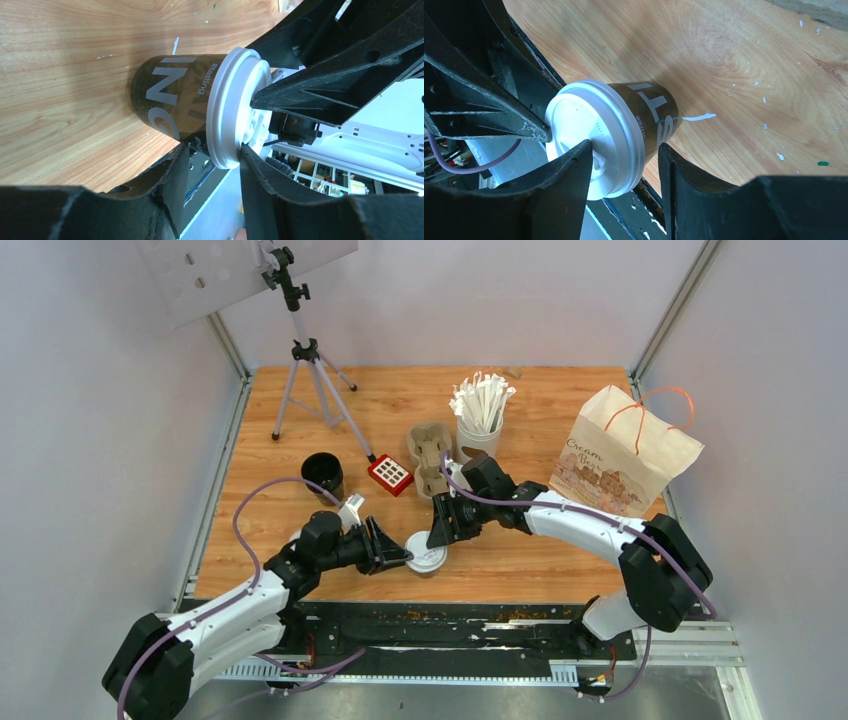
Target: Pack the takeout coffee
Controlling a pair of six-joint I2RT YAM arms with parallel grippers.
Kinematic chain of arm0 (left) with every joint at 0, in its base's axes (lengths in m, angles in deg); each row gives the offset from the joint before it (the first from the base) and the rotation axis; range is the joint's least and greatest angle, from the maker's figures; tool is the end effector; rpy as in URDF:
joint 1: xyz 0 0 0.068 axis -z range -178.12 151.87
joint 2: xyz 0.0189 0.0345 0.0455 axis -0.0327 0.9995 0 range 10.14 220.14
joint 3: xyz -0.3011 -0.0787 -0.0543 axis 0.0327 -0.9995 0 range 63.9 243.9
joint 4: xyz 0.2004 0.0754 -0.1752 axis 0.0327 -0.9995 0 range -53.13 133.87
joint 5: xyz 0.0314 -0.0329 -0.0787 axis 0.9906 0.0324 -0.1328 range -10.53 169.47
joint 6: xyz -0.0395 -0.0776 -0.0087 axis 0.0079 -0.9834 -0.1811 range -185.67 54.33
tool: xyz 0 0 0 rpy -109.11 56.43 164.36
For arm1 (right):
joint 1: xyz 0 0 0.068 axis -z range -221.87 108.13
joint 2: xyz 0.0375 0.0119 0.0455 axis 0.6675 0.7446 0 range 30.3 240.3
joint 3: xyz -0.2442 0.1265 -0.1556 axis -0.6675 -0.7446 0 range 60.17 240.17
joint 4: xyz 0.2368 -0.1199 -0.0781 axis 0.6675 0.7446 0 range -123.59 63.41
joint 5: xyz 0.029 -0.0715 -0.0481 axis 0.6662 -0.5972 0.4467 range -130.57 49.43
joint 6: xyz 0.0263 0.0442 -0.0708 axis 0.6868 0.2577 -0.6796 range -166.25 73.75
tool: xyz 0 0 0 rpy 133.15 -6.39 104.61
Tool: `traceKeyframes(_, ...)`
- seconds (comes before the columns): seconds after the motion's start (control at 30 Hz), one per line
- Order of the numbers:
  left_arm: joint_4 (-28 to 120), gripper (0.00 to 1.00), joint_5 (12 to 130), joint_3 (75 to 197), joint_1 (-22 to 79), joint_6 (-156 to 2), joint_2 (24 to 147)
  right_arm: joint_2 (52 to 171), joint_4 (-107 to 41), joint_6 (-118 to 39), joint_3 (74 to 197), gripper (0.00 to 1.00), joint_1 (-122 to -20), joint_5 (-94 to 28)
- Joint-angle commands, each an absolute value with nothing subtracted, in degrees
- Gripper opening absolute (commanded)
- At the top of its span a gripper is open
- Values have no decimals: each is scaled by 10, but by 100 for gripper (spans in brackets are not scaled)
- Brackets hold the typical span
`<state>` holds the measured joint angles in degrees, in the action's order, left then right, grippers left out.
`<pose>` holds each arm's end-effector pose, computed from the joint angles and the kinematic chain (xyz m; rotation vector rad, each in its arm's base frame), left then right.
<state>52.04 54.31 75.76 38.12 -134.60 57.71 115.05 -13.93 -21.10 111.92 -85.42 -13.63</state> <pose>0.1312 -0.1371 0.1706 -0.3614 2.3794 -1.4720 0.2152 0.2530 0.2148 -0.6409 2.6042 1.0380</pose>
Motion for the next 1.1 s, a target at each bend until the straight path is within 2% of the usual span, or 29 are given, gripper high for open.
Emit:
traceKeyframes(0.0,433,46,568,783,386,-1295,590,1147,-129,-220,1099,50,-854,-173)
traceKeyframes(0.17,340,41,602,803,387,-1248,609,1149,-137,-223,1089,50,-854,-171)
traceKeyframes(0.4,303,36,629,807,399,-1223,648,1157,-144,-227,1087,50,-854,-167)
traceKeyframes(0.63,338,40,617,827,405,-1237,612,1152,-126,-242,1113,50,-853,-158)
traceKeyframes(0.93,329,42,620,885,405,-1191,644,1136,-38,-262,1197,62,-851,-158)
traceKeyframes(1.07,321,42,622,904,405,-1174,664,1125,-13,-265,1198,63,-842,-168)
